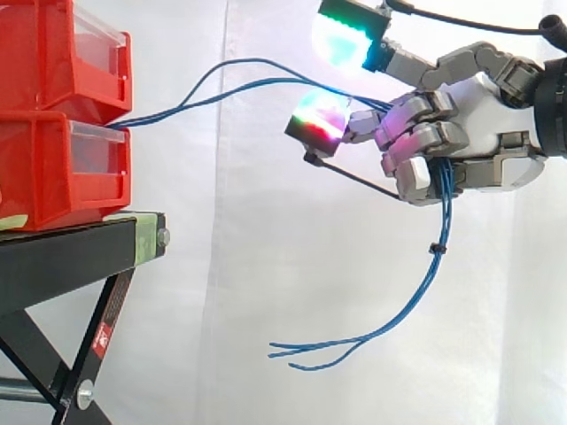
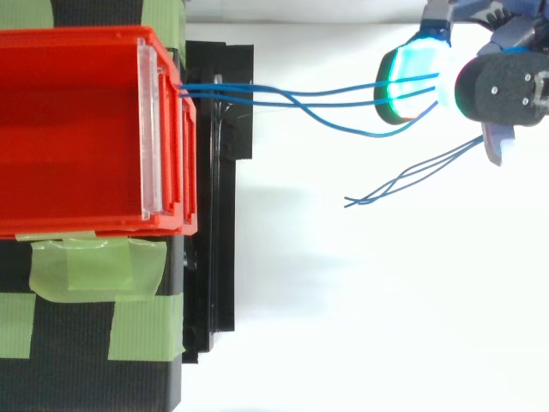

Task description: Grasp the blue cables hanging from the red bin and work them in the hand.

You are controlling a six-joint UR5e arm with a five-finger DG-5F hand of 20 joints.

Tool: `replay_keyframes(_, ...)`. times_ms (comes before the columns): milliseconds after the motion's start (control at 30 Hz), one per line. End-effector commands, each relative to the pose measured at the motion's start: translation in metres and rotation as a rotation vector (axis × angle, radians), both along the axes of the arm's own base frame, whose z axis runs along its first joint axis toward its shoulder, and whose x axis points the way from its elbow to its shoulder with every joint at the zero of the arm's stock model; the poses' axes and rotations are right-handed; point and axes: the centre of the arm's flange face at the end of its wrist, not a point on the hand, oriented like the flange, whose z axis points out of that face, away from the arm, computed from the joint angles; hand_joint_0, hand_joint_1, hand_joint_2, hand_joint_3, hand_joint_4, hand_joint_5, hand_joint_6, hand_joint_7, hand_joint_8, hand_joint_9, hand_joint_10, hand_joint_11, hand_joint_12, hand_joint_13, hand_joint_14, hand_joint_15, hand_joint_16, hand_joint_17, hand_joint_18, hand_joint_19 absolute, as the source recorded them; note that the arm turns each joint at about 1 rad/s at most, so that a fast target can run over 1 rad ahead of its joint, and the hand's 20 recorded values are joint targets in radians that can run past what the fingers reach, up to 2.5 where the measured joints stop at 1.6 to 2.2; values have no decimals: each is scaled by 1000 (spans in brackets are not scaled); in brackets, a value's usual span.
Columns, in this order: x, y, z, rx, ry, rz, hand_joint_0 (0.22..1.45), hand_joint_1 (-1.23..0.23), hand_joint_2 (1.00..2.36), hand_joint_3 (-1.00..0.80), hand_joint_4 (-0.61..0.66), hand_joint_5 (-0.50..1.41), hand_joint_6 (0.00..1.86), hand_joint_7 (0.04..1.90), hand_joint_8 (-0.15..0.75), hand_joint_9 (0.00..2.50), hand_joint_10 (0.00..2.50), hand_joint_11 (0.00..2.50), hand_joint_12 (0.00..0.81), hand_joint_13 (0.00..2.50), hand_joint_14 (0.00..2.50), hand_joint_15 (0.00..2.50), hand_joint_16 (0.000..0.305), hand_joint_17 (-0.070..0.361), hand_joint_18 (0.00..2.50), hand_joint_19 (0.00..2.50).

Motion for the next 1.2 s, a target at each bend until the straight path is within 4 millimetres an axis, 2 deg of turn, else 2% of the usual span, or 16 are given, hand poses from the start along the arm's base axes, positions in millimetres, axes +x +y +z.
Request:
replay_keyframes(0,0,0,0,-5,3,0,925,-604,1011,-746,234,-44,779,1119,656,1701,2500,2500,743,1985,2500,1939,218,164,2364,556)
replay_keyframes(33,0,0,0,-7,3,0,944,-605,1015,-669,229,-26,778,1114,656,1701,2500,2500,743,1985,2500,1939,218,164,2364,556)
replay_keyframes(67,0,0,-1,-9,7,0,978,-615,1021,-465,227,-25,776,1109,656,1701,2500,2500,743,1985,2500,1939,218,164,2364,556)
replay_keyframes(133,0,0,-1,-8,6,0,979,-618,1023,-332,228,-21,767,1109,656,1701,2500,2500,743,1985,2500,1939,218,164,2364,556)
replay_keyframes(200,0,0,-1,-8,6,-2,972,-620,1023,-276,225,-18,736,1126,656,1701,2500,2500,743,1985,2500,1939,218,164,2364,556)
replay_keyframes(367,0,-1,0,-8,6,-2,972,-625,1021,-332,221,-24,721,1130,656,1701,2500,2500,743,1985,2500,1939,218,164,2364,556)
replay_keyframes(633,0,-1,-1,-8,8,-3,977,-662,1024,-185,209,-60,746,1111,656,1701,2500,2500,743,1985,2500,1939,218,164,2364,556)
replay_keyframes(667,-1,-2,0,-8,6,-5,977,-667,1024,-154,214,-62,750,1113,656,1701,2500,2500,743,1985,2500,1939,218,164,2364,556)
replay_keyframes(767,-1,-1,-1,-9,9,-5,1007,-684,1019,131,219,-72,790,1089,656,1701,2500,2500,743,1985,2500,1939,218,164,2364,556)
replay_keyframes(900,0,-2,0,-7,3,-7,1024,-700,1002,323,232,-79,845,1047,656,1701,2500,2500,743,1985,2500,1939,218,164,2364,556)
replay_keyframes(933,0,-2,0,-8,2,-6,1025,-706,1000,334,235,-79,843,1046,656,1701,2500,2500,743,1985,2500,1939,218,164,2364,556)
replay_keyframes(1000,1,-1,1,-7,-7,-5,957,-718,1144,230,241,-86,849,1030,656,1701,2500,2500,743,1985,2500,1939,218,164,2364,556)
replay_keyframes(1100,3,-1,1,-15,-14,-5,909,-741,1178,155,246,-85,796,1041,656,1701,2500,2500,743,1985,2500,1939,218,164,2364,556)
replay_keyframes(1133,3,-1,1,-18,-12,-5,911,-746,1156,140,249,-85,793,1041,656,1701,2500,2500,743,1985,2500,1939,218,164,2364,556)
replay_keyframes(1167,2,-1,2,-17,-14,-5,931,-761,1036,70,251,-83,774,1049,656,1701,2500,2500,743,1985,2500,1939,218,164,2364,556)
